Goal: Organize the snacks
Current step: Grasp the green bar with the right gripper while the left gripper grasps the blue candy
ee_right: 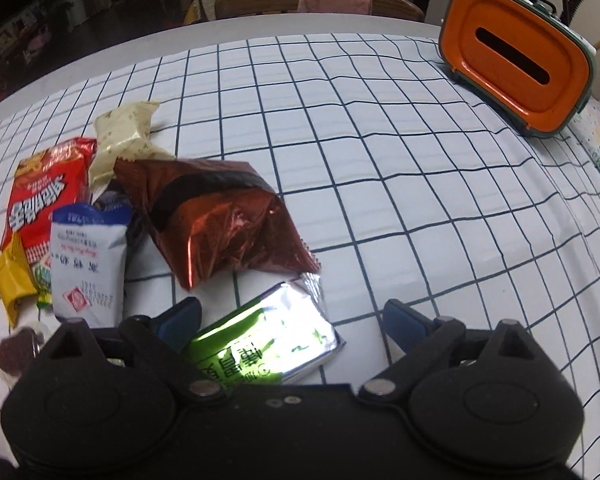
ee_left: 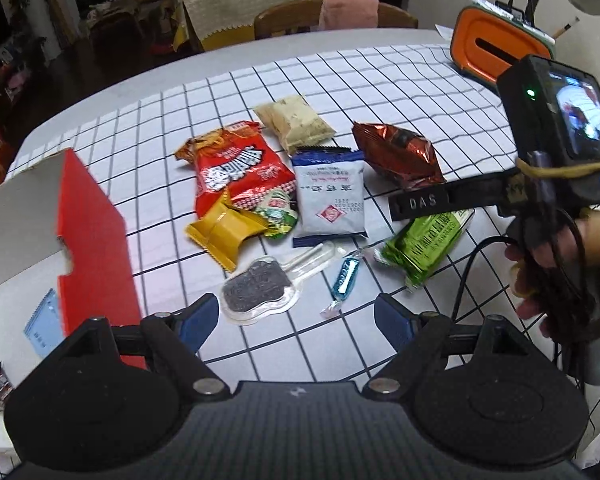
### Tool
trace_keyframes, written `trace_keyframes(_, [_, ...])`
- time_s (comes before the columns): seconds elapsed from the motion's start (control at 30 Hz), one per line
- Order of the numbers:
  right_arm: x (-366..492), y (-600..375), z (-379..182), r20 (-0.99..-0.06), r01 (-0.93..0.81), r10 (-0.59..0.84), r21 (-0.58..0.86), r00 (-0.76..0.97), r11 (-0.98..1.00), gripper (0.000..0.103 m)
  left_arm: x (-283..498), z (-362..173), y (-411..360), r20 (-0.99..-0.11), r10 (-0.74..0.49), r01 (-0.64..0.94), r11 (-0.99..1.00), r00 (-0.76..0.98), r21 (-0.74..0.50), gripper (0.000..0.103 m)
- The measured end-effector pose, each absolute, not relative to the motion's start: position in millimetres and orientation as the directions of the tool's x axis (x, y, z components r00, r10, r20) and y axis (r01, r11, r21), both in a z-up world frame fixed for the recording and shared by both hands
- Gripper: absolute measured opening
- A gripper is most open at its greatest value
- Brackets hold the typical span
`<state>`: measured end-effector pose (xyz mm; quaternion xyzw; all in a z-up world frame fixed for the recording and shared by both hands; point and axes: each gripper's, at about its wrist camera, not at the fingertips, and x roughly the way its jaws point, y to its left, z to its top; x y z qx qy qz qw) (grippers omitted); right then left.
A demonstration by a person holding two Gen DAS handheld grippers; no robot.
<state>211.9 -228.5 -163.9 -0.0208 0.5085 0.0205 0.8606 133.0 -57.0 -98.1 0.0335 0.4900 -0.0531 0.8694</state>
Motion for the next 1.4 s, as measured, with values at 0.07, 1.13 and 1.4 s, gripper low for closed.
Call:
trace_keyframes(0.07, [206.4,-231.0,-163.1,-0.873,-0.090,0.020,-0.027,0.487,0.996,0.098,138.2,-102.0,-61.2,-0.861,-0.068,0.143,0.990,0.503,0.006,0.085])
trace_keyframes(1.13, [151.0,-277.5,-155.9,-0.864,-0.252,0.166,0.047,0.476,0.967,0.042,186.5,-150.6,-88.5,-0.905,-0.129,0.181,0.982,0.406,-0.059,0.014])
trace_keyframes(1.4, [145.0,-281.8,-148.9,-0.855,-0.230,0.188,0.083,0.484,0.970,0.041,183.2,-147.5,-80.6,-0.905,-0.136,0.133,0.987,0.403,-0.089,0.012])
